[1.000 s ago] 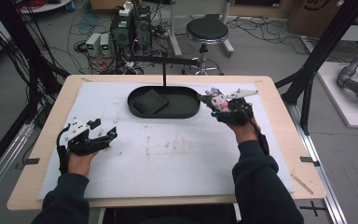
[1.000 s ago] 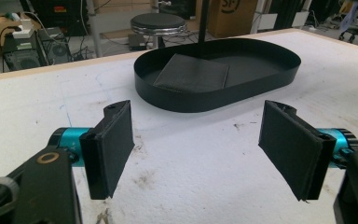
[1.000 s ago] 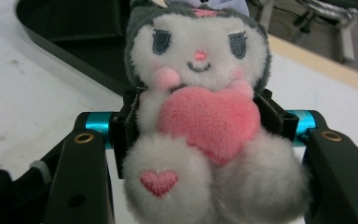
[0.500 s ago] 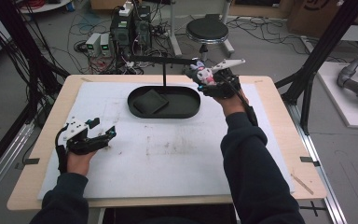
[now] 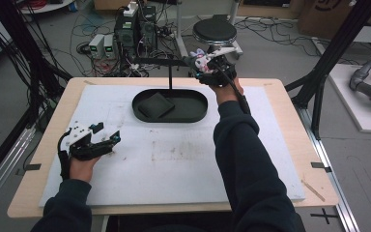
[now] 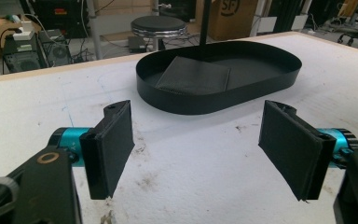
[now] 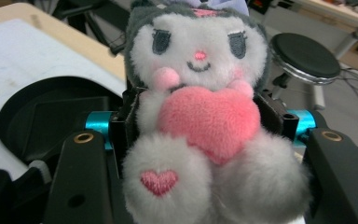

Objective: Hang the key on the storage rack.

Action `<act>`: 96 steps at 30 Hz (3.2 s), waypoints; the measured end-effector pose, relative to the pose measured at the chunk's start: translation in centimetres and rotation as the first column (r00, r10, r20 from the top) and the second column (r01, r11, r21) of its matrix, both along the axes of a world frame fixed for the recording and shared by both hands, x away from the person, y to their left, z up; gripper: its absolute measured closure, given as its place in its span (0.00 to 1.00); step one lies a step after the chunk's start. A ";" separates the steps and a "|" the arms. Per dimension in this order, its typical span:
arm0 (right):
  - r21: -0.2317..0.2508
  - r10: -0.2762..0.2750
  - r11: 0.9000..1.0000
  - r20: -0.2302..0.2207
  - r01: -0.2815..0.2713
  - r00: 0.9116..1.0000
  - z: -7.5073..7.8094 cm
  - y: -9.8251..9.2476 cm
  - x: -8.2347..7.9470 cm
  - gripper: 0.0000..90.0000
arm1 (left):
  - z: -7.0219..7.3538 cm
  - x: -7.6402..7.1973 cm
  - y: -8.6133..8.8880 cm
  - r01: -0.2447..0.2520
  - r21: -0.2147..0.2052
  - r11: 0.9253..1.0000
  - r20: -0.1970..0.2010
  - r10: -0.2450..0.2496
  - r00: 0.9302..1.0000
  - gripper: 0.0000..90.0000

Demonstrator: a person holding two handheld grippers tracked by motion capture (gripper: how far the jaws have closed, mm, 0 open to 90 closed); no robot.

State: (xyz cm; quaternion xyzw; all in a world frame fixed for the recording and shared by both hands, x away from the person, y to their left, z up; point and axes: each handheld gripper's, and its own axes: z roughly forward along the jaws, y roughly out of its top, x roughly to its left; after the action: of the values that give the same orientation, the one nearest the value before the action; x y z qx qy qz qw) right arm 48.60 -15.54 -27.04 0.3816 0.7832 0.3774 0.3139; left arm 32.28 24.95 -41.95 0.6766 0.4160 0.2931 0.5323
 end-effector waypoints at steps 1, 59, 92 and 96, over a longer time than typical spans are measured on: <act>0.000 -0.004 1.000 0.001 0.004 1.000 0.1 0.0 0.2 0.48 | 0.0 0.0 0.0 0.001 0.000 1.000 -0.001 -0.001 1.000 0.29; 0.022 0.104 0.995 -0.128 -0.102 0.986 -4.4 -6.1 -4.2 0.28 | -0.3 0.3 -0.2 0.000 -0.024 1.000 -0.007 0.000 1.000 0.29; 0.068 -0.056 0.996 -0.047 0.059 0.997 -13.6 -14.0 -14.2 0.24 | -0.1 -0.1 -1.3 0.029 -0.035 0.999 -0.003 -0.029 1.000 0.29; 0.057 -0.057 0.997 -0.046 0.060 0.997 -13.6 -13.9 -14.1 0.24 | -0.1 -0.1 -1.3 0.029 -0.035 0.999 -0.005 -0.029 1.000 0.29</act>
State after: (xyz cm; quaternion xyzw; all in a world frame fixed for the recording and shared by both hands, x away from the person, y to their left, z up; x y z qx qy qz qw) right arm 34.46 -29.44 -40.64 0.4215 0.7672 0.3820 0.2963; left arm 32.13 23.61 -42.09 0.6739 0.4126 0.2764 0.5470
